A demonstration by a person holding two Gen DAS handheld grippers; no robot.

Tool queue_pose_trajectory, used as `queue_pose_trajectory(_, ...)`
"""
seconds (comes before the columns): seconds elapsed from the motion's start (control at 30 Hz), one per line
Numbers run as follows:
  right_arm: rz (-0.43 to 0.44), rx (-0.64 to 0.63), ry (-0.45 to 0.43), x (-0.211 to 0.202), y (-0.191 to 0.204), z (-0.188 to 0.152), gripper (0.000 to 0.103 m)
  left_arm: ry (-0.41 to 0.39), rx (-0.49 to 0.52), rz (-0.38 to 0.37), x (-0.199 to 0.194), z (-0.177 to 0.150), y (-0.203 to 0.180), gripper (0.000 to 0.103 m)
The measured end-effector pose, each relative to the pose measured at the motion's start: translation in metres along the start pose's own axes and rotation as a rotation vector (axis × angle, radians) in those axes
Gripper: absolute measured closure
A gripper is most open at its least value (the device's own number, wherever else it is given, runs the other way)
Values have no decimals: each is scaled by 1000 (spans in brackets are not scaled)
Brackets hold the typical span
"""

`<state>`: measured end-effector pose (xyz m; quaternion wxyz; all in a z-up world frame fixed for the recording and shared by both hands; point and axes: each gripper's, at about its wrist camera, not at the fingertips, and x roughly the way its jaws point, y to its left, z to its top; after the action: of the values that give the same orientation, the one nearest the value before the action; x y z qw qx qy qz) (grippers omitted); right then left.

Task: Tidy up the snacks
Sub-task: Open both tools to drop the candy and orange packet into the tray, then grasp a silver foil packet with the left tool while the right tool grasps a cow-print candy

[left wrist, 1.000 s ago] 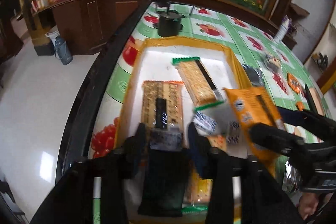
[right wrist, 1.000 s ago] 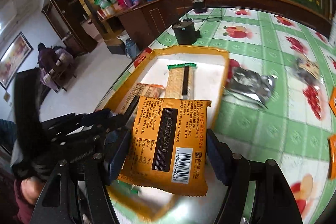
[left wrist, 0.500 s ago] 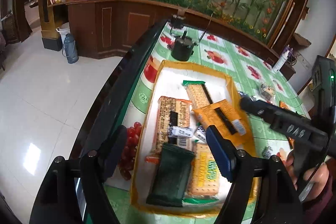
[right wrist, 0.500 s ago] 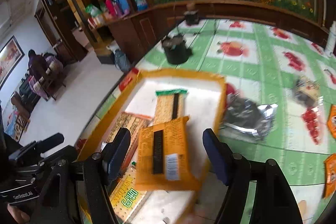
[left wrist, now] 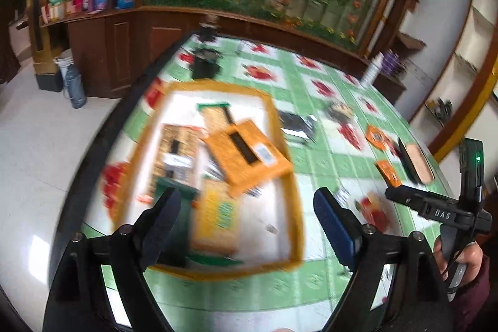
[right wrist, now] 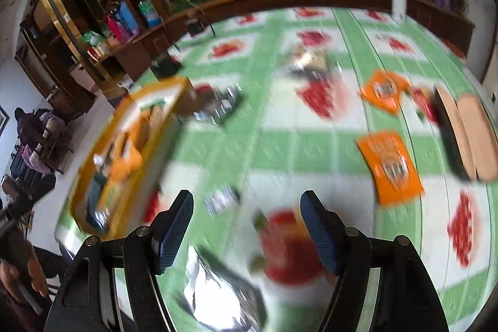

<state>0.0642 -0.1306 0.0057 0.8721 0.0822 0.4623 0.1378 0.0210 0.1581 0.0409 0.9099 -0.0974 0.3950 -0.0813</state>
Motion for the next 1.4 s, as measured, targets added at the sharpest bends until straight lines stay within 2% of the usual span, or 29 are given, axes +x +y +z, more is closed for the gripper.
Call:
queue_pose_trajectory(0.13,22,8,26,2,-6,-19,27,33,49,-20,7,-13,-26,16)
queue_pose_trajectory(0.3,86,30,58,26,11,-14,27,29,53,-3,-1,-20,-32,16)
queue_pose_trajectory(0.43,39,51,103,55,27,-5,27,16,54,14,-9,-20,-27,16)
queue_pose_trajectory(0.47,6,57,122,65,29,-3,30,13,55,17,-10,-20,-25,16)
queue_pose_trajectory(0.5,-10,63,133,71,31,-2,41,11,58,17,-12,-21,-25,16)
queue_pose_trajectory(0.53,-20,68,144,76,31,-2,44,9,62,14,-12,-21,-25,16)
queue_pose_trajectory(0.57,-52,56,122,76,34,-1,59,8,68,9,-12,-22,-26,16)
queue_pose_trajectory(0.6,-62,50,128,78,34,0,67,7,76,3,-12,-22,-27,16)
queue_pose_trajectory(0.77,-57,47,127,68,22,-5,68,13,198,-103,-7,-30,-55,16)
queue_pose_trajectory(0.9,-67,46,126,48,-7,-16,68,70,384,-198,9,-46,-95,16)
queue_pose_trajectory(1.07,-93,92,121,19,-53,-35,68,107,639,-254,32,-64,-148,15)
queue_pose_trajectory(1.13,-100,118,119,10,-68,-41,68,110,742,-253,45,-68,-168,15)
queue_pose_trajectory(1.23,-94,146,114,0,-82,-49,67,146,779,-271,68,-65,-179,16)
queue_pose_trajectory(1.4,-85,168,101,-7,-90,-55,67,345,681,-329,117,-55,-174,16)
